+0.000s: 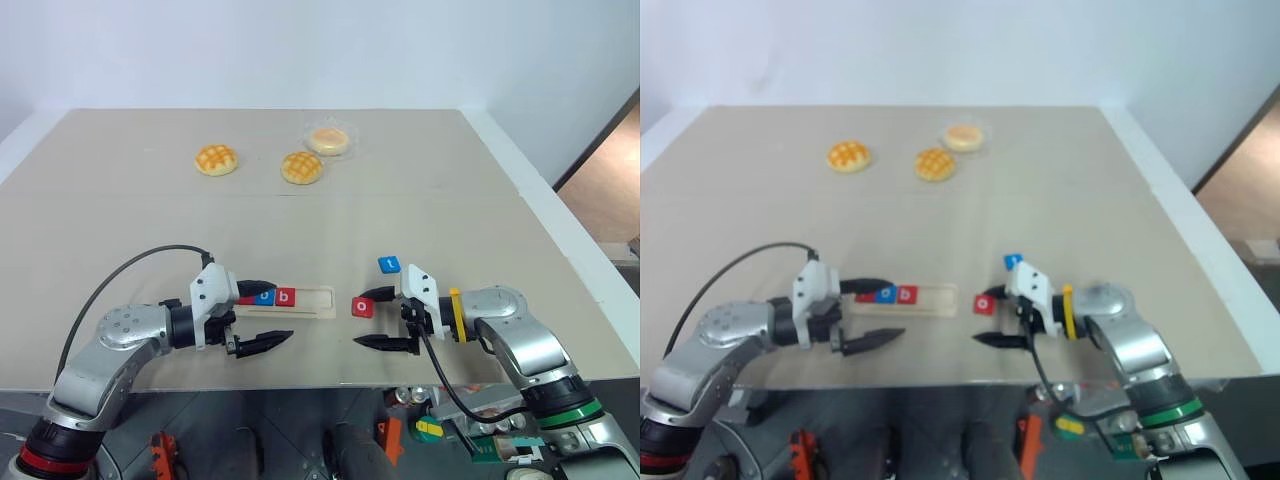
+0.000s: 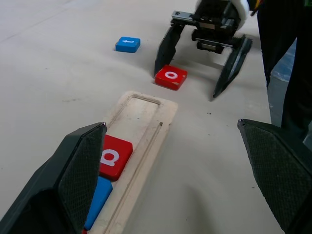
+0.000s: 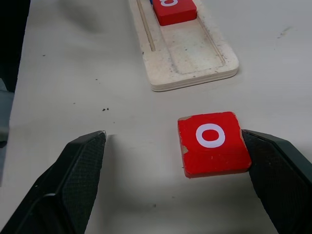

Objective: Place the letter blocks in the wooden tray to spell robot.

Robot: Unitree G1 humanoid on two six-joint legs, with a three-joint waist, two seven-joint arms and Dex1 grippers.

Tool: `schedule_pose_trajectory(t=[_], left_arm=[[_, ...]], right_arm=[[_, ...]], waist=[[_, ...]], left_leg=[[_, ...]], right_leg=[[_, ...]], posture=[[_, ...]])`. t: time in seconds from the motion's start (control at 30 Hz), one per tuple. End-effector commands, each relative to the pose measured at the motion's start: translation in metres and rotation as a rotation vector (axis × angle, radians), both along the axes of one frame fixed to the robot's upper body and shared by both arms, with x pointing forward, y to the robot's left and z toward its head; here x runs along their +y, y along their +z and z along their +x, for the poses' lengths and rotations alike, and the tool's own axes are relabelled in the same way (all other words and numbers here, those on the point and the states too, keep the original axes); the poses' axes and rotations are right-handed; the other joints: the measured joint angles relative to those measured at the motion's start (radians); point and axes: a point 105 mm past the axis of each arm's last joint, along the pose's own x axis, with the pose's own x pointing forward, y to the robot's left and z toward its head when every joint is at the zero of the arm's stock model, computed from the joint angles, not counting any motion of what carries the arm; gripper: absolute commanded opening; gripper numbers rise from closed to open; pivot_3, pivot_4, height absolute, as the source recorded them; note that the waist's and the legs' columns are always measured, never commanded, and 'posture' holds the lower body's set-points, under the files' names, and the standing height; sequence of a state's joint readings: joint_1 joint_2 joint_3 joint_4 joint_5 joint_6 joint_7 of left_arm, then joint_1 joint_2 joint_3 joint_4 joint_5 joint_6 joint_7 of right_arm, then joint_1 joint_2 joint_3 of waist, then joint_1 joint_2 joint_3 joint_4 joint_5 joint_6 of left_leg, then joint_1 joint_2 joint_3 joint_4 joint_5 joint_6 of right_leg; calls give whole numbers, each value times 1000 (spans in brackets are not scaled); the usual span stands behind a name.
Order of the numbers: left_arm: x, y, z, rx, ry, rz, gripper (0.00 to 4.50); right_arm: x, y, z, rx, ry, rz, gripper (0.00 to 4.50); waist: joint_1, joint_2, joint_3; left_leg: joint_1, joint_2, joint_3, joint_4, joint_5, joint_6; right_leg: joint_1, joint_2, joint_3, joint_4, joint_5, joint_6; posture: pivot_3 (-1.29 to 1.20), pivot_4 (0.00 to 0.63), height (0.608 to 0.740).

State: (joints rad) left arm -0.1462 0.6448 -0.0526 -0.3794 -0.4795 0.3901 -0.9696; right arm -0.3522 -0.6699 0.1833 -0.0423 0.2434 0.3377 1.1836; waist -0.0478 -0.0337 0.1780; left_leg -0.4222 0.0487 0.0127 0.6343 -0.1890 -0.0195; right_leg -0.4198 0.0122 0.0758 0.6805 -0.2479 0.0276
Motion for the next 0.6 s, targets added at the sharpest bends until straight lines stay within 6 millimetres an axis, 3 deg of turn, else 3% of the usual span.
schedule_pose_trajectory(t=[0.03, 0.2, 0.43, 0.6], left_arm=[[-3, 9, 0, -42, -24, -12, 4500], [-2, 9, 1, -43, -24, -8, 4500], [3, 8, 4, -47, 6, -1, 4500], [13, 9, 14, -26, 114, -58, 4500]], right_arm=[[-5, 4, -1, -14, -38, -7, 3448], [-5, 2, 4, -3, -99, -2, 1928], [-5, 4, 6, -26, -127, -4, 1841], [5, 30, 14, -77, -93, 23, 1841]], waist=[[0, 0, 0], [0, 0, 0], [0, 0, 0], [-1, 0, 0]], left_leg=[[0, 0, 0, 0, 0, 0], [0, 0, 0, 0, 0, 0], [0, 0, 0, 0, 0, 0], [0, 0, 0, 1, 0, 0]], right_leg=[[0, 0, 0, 0, 0, 0], [0, 0, 0, 0, 0, 0], [0, 0, 0, 0, 0, 0], [0, 0, 0, 0, 1, 0]], posture=[[0, 150, 740], [0, 150, 740], [0, 150, 740], [0, 150, 740]])
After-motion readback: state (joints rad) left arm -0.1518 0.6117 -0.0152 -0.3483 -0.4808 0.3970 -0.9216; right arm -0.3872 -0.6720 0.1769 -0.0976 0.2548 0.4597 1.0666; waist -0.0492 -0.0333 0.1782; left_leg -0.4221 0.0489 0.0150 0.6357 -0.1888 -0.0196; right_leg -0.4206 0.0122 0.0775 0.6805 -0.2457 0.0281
